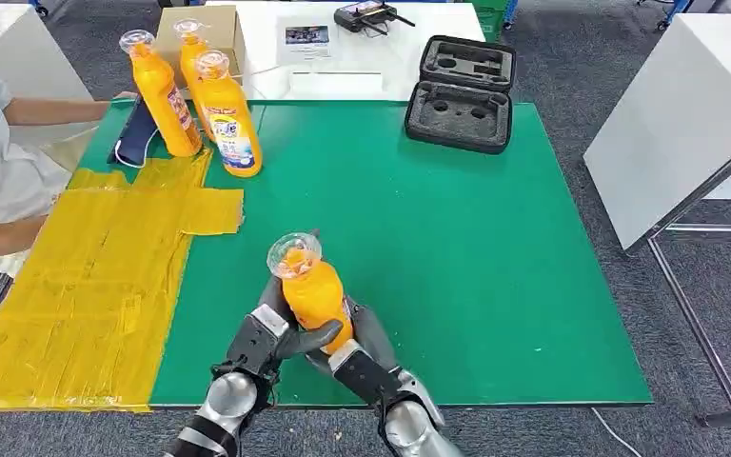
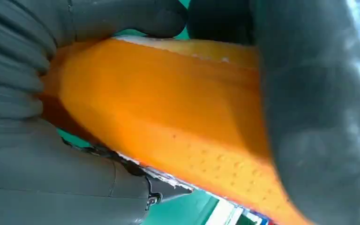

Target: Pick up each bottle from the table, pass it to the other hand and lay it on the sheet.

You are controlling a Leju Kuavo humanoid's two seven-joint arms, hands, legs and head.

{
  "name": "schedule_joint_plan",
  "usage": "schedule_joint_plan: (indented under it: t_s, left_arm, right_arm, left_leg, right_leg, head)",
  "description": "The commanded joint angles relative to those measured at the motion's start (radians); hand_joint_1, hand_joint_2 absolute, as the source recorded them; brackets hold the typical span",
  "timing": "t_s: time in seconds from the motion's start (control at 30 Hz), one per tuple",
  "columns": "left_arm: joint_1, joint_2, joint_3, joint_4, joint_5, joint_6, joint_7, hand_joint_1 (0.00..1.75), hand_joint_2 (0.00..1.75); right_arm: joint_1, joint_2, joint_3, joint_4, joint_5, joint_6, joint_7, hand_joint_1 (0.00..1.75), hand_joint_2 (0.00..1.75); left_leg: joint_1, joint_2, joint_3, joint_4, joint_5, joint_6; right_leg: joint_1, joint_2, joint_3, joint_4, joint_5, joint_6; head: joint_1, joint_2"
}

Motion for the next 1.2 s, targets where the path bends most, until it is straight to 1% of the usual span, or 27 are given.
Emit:
schedule_joint_plan:
  t_s: [0.03, 0.1, 0.13, 0.2, 0.23, 0.27, 0.3, 0.37, 0.4, 0.47, 0.5, 0.53, 0.57, 0.67, 0.7, 0.73, 0.77, 0.8, 0.83, 0.87, 0.93, 0.97, 1.03, 1.07, 1.1, 1.17, 1.2]
  left_arm:
    - [-0.155, -0.057, -0.030, 0.165, 0.021, 0.006, 0.022, 1.75, 1.75]
    - [-0.167, -0.058, -0.028, 0.176, 0.028, 0.012, 0.016, 1.75, 1.75]
    - [-0.169, -0.059, -0.022, 0.175, 0.037, 0.016, 0.011, 1.75, 1.75]
    - [-0.165, -0.060, -0.004, 0.166, 0.064, 0.018, 0.000, 1.75, 1.75]
    - [-0.160, -0.058, 0.002, 0.157, 0.075, 0.019, -0.005, 1.75, 1.75]
    - [-0.158, -0.055, 0.005, 0.151, 0.080, 0.020, -0.007, 1.75, 1.75]
    - [-0.159, -0.053, 0.006, 0.150, 0.081, 0.020, -0.007, 1.75, 1.75]
    - [-0.159, -0.053, 0.006, 0.150, 0.081, 0.020, -0.007, 1.75, 1.75]
    - [-0.159, -0.053, 0.006, 0.150, 0.081, 0.020, -0.007, 1.75, 1.75]
    - [-0.150, -0.054, 0.026, 0.138, 0.108, 0.028, -0.011, 1.75, 1.75]
    - [-0.148, -0.052, 0.029, 0.133, 0.113, 0.029, -0.012, 1.75, 1.75]
    - [-0.143, -0.051, 0.034, 0.124, 0.123, 0.030, -0.014, 1.75, 1.75]
    - [-0.137, -0.047, 0.044, 0.113, 0.135, 0.033, -0.016, 1.75, 1.75]
    - [-0.131, -0.040, 0.058, 0.091, 0.152, 0.038, -0.019, 1.75, 1.75]
    - [-0.130, -0.039, 0.062, 0.086, 0.154, 0.043, -0.021, 1.75, 1.75]
    - [-0.127, -0.032, 0.072, 0.070, 0.149, 0.067, -0.024, 1.75, 1.75]
    - [-0.124, -0.026, 0.080, 0.056, 0.136, 0.098, -0.029, 1.75, 1.75]
    - [-0.121, -0.019, 0.083, 0.044, 0.137, 0.093, -0.030, 1.75, 1.75]
    - [-0.117, -0.013, 0.093, 0.029, 0.111, 0.138, -0.033, 1.75, 1.75]
    - [-0.114, -0.001, 0.104, 0.013, 0.033, 0.253, -0.043, 1.75, 1.75]
    - [-0.109, 0.019, 0.132, -0.013, -0.004, 0.282, -0.033, 1.75, 1.75]
    - [-0.110, 0.035, 0.158, -0.019, -0.079, 0.377, -0.020, 1.75, 1.75]
    - [-0.117, 0.063, 0.191, -0.015, -0.189, 0.480, -0.008, 1.75, 1.75]
    - [-0.124, 0.077, 0.215, -0.002, -0.260, 0.528, 0.013, 1.75, 1.75]
    - [-0.127, 0.080, 0.236, 0.005, -0.264, 0.514, 0.005, 1.75, 1.75]
    - [-0.131, 0.086, 0.250, 0.018, -0.325, 0.564, 0.013, 1.75, 1.75]
    - [-0.131, 0.086, 0.250, 0.018, -0.325, 0.564, 0.013, 1.75, 1.75]
  right_arm:
    - [-0.036, -0.023, 0.157, 0.015, 0.010, -0.021, -0.034, 1.75, 1.75]
    - [-0.028, -0.032, 0.161, -0.020, 0.017, -0.037, -0.036, 1.75, 1.75]
    - [-0.027, -0.037, 0.160, -0.035, 0.017, -0.042, -0.034, 1.75, 1.75]
    - [-0.020, -0.042, 0.150, -0.057, 0.010, -0.047, -0.025, 1.75, 1.75]
    - [-0.016, -0.046, 0.145, -0.064, 0.007, -0.049, -0.022, 1.75, 1.75]
    - [-0.014, -0.049, 0.142, -0.068, 0.007, -0.050, -0.021, 1.75, 1.75]
    - [-0.014, -0.051, 0.141, -0.068, 0.007, -0.049, -0.021, 1.75, 1.75]
    - [-0.014, -0.051, 0.141, -0.068, 0.007, -0.049, -0.021, 1.75, 1.75]
    - [-0.014, -0.051, 0.141, -0.068, 0.007, -0.049, -0.021, 1.75, 1.75]
    - [-0.008, -0.052, 0.129, -0.073, 0.006, -0.068, -0.017, 1.75, 1.75]
    - [-0.005, -0.054, 0.123, -0.078, 0.006, -0.075, -0.017, 1.75, 1.75]
    - [-0.001, -0.054, 0.119, -0.084, 0.010, -0.087, -0.018, 1.75, 1.75]
    - [0.002, -0.057, 0.109, -0.092, 0.014, -0.100, -0.017, 1.75, 1.75]
    - [0.015, -0.057, 0.082, -0.120, 0.005, -0.106, -0.019, 1.75, 1.75]
    - [0.020, -0.055, 0.073, -0.130, -0.003, -0.110, -0.022, 1.22, 1.75]
    - [0.035, -0.051, 0.048, -0.163, -0.031, -0.117, -0.033, 0.03, 1.75]
    - [0.048, -0.049, 0.030, -0.192, -0.048, -0.128, -0.042, 0.00, 1.75]
    - [0.054, -0.056, 0.025, -0.213, -0.048, -0.127, -0.040, 0.00, 1.75]
    - [0.067, -0.053, 0.008, -0.240, -0.067, -0.127, -0.042, 0.00, 1.75]
    - [0.085, -0.053, -0.014, -0.280, -0.094, -0.131, -0.056, 0.00, 1.75]
    - [0.111, -0.062, -0.035, -0.344, -0.104, -0.122, -0.051, 0.00, 1.75]
    - [0.134, -0.057, -0.065, -0.394, -0.133, -0.136, -0.066, 0.00, 1.75]
    - [0.159, -0.067, -0.090, -0.458, -0.154, -0.131, -0.064, 0.00, 1.75]
    - [0.177, -0.072, -0.112, -0.496, -0.164, -0.134, -0.062, 0.00, 1.75]
    - [0.184, -0.074, -0.120, -0.512, -0.168, -0.123, -0.058, 0.00, 1.75]
    - [0.187, -0.073, -0.129, -0.519, -0.172, -0.127, -0.064, 0.00, 1.75]
    - [0.187, -0.073, -0.129, -0.519, -0.172, -0.127, -0.064, 0.00, 1.75]
  left_leg:
    - [0.001, -0.002, 0.005, 0.001, -0.002, -0.001]
    - [0.000, -0.001, 0.002, 0.000, -0.001, -0.001]
    - [0.001, -0.001, 0.005, 0.000, -0.002, -0.001]
    - [0.000, -0.001, 0.002, 0.000, -0.001, -0.001]
    - [0.001, -0.001, 0.004, 0.000, -0.002, -0.001]
    - [0.000, 0.000, 0.002, 0.000, -0.001, -0.001]
    - [0.001, 0.000, 0.006, 0.000, -0.003, -0.001]
    - [0.001, 0.000, 0.004, 0.000, -0.001, -0.001]
    - [0.001, 0.000, 0.006, 0.000, -0.003, -0.001]
    - [0.000, 0.000, 0.003, 0.000, -0.001, -0.001]
    - [0.001, 0.000, 0.006, 0.000, -0.002, -0.001]
    - [0.001, 0.000, 0.004, 0.000, -0.002, -0.001]
    - [0.000, 0.001, 0.008, 0.000, -0.003, -0.001]
    - [0.001, 0.000, 0.003, 0.000, -0.001, -0.001]
    - [0.001, 0.001, 0.006, 0.000, -0.003, -0.001]
    - [0.001, 0.001, 0.004, 0.000, -0.002, -0.001]
    - [0.001, 0.001, 0.007, 0.000, -0.003, -0.001]
    - [0.001, 0.001, 0.006, 0.000, -0.003, -0.001]
    - [0.000, 0.001, 0.003, 0.000, -0.002, -0.001]
    - [0.000, 0.002, 0.008, 0.000, -0.004, -0.001]
    - [0.000, 0.002, 0.004, 0.000, -0.002, -0.001]
    - [0.000, 0.003, 0.007, 0.000, -0.004, -0.002]
    - [0.001, 0.002, 0.004, 0.000, -0.002, -0.001]
    - [0.000, 0.001, 0.008, 0.000, -0.003, -0.002]
    - [0.000, 0.000, 0.004, -0.001, -0.002, -0.001]
    - [0.000, 0.002, 0.002, -0.001, -0.001, -0.001]
    - [0.001, 0.003, 0.006, 0.000, -0.003, -0.002]
  right_leg:
    - [0.001, -0.001, 0.006, 0.000, -0.003, -0.001]
    - [0.000, -0.001, 0.002, 0.000, -0.001, -0.001]
    - [0.001, -0.001, 0.006, 0.000, -0.002, -0.001]
    - [0.001, -0.001, 0.002, 0.000, -0.001, -0.001]
    - [0.001, -0.001, 0.005, 0.000, -0.002, -0.001]
    - [0.001, 0.000, 0.003, 0.000, -0.001, 0.000]
    - [0.001, 0.000, 0.006, 0.000, -0.003, -0.001]
    - [0.001, 0.000, 0.004, -0.001, -0.001, -0.001]
    - [0.001, 0.000, 0.007, 0.000, -0.003, -0.001]
    - [0.000, 0.000, 0.003, -0.001, -0.001, -0.001]
    - [0.001, 0.000, 0.006, -0.001, -0.002, -0.001]
    - [0.001, 0.000, 0.005, 0.000, -0.002, -0.001]
    - [0.001, 0.001, 0.008, -0.001, -0.003, -0.001]
    - [0.001, 0.000, 0.003, -0.001, -0.001, -0.001]
    - [0.001, 0.001, 0.007, -0.001, -0.003, -0.001]
    - [0.001, 0.001, 0.005, -0.001, -0.002, -0.001]
    - [0.001, 0.001, 0.007, -0.001, -0.003, -0.001]
    - [0.001, 0.001, 0.006, -0.001, -0.003, -0.001]
    - [0.000, 0.001, 0.004, 0.000, -0.002, -0.001]
    - [0.001, 0.002, 0.008, 0.000, -0.003, -0.001]
    - [0.000, 0.002, 0.004, 0.000, -0.001, -0.001]
    - [0.001, 0.003, 0.007, -0.001, -0.003, -0.002]
    - [0.001, 0.002, 0.003, 0.000, -0.001, -0.001]
    - [0.001, 0.001, 0.007, 0.000, -0.003, -0.002]
    - [0.000, 0.001, 0.005, -0.001, -0.002, -0.001]
    - [0.000, 0.002, 0.002, 0.000, -0.001, -0.001]
    - [0.001, 0.003, 0.006, -0.001, -0.002, -0.001]
  head:
    - [0.000, 0.000]
    - [0.000, 0.000]
    - [0.000, 0.000]
    - [0.000, 0.000]
    - [-0.001, 0.000]
    - [0.000, 0.000]
    - [-0.001, 0.000]
    - [0.000, 0.000]
    - [0.000, 0.000]
    - [0.000, 0.000]
    - [0.000, 0.000]
    - [0.000, 0.000]
    - [0.000, 0.000]
    - [0.000, 0.000]
    - [0.000, 0.000]
    - [0.000, 0.000]
    - [0.000, 0.000]
    - [0.000, 0.000]
    - [0.000, 0.000]
    - [-0.001, 0.000]
    - [0.000, 0.000]
    - [0.000, 0.000]
    - [0.000, 0.000]
    - [-0.001, 0.000]
    - [0.000, 0.000]
    - [0.000, 0.000]
    - [-0.001, 0.000]
